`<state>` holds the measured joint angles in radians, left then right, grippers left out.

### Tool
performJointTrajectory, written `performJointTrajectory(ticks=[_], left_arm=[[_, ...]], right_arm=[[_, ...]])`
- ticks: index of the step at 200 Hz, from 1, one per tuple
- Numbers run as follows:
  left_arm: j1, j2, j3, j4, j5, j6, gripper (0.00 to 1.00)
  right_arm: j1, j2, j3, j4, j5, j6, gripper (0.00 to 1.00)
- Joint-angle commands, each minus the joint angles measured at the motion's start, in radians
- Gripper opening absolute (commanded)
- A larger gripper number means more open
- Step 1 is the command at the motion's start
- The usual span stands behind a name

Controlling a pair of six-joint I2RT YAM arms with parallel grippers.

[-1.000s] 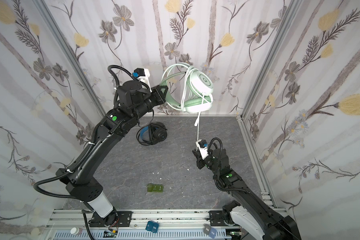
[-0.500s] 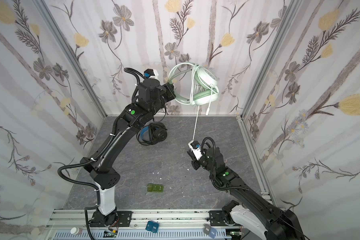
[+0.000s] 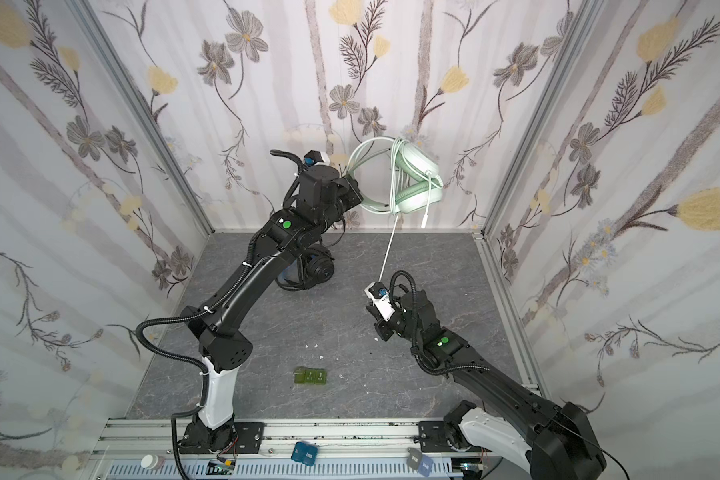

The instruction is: Wrap the headphones

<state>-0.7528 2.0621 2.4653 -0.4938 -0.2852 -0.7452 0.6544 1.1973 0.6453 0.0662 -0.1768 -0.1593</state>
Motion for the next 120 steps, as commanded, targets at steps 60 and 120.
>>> performJointTrajectory(ticks=[60, 120], left_arm=[[0.011, 0.033, -0.020, 0.032, -0.152, 0.123, 0.00], [0.001, -0.005, -0.159, 0.028, -0.232, 0.317, 0.00]], right_arm=[[0.068, -0.061, 0.096, -0.160, -0.025, -0.048, 0.00], [0.077, -0.067, 0.268, -0.280, -0.018, -0.084, 0.00]])
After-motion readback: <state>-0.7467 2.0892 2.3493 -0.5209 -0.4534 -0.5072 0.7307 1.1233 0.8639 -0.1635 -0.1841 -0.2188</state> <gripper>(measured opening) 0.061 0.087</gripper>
